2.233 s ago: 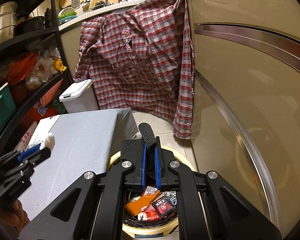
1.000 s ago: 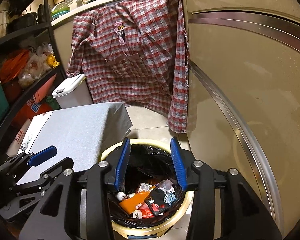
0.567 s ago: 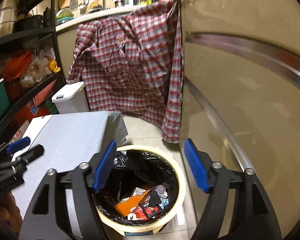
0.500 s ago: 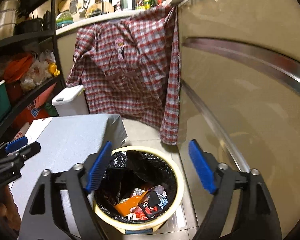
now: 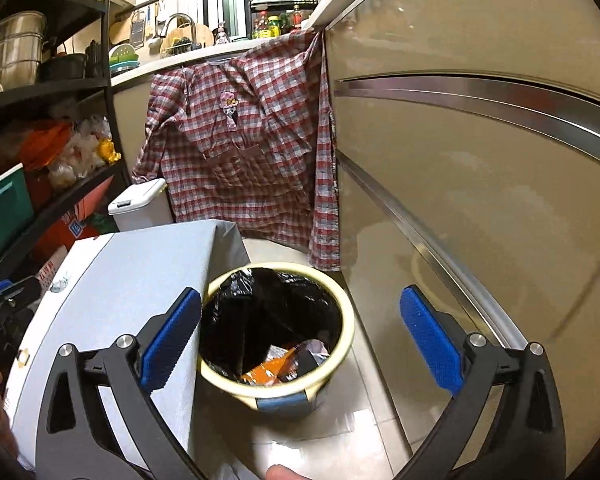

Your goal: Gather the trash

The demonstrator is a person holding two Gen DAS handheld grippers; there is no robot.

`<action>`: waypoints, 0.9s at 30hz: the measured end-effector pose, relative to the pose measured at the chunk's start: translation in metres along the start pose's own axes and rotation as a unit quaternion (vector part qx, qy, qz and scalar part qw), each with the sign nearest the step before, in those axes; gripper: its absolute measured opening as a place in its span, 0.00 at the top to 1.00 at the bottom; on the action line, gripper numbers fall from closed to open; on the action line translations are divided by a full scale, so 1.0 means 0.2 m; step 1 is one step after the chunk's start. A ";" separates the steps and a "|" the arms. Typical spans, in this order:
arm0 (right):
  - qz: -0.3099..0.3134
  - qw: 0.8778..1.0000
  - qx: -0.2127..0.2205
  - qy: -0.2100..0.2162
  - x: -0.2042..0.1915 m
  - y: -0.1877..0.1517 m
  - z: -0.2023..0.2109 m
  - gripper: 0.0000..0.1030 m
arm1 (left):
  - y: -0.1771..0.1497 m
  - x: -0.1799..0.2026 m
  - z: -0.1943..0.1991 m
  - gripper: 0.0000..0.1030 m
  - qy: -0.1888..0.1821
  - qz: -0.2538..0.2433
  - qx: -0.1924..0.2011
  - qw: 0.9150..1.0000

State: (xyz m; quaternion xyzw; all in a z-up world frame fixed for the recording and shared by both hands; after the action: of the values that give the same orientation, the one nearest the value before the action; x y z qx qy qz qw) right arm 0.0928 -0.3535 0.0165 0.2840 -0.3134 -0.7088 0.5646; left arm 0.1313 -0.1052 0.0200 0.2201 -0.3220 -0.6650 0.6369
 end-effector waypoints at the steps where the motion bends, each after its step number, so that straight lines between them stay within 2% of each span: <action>1: 0.002 1.000 -0.003 -0.002 -0.01 -0.04 0.01 0.05 | -0.04 -0.01 0.02 0.10 -0.003 0.000 0.001 1.000; 5: 0.026 0.999 -0.022 0.006 -0.07 -0.11 -0.01 0.05 | -0.15 0.00 0.00 0.10 0.008 -0.013 0.002 1.000; 8: 0.030 0.999 -0.026 0.011 -0.09 -0.13 -0.03 0.05 | -0.19 0.01 -0.05 0.10 0.002 -0.013 -0.007 1.000; 16: 0.026 0.999 -0.044 0.007 -0.11 -0.17 -0.10 0.05 | -0.23 -0.04 -0.11 0.10 0.020 -0.007 -0.016 1.000; 27: 0.037 0.999 -0.039 0.005 -0.14 -0.16 -0.11 0.05 | -0.23 -0.05 -0.13 0.10 0.012 0.002 -0.022 1.000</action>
State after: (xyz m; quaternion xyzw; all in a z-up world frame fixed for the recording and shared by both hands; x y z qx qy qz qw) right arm 0.0942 -0.3243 -0.0205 0.2535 -0.2933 -0.6979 0.6022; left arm 0.1179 -0.0994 -0.0328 0.2136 -0.3000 -0.6678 0.6469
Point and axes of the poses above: each gripper's, at about its wrist camera, not at the fingertips, and z roughly against the way its jaws point, x to its right, y to its top, the point moved 8 cm from there along -z, roughly the way its jaws point, and after that the axes turned 10 degrees about -x, right-handed, at the moved point
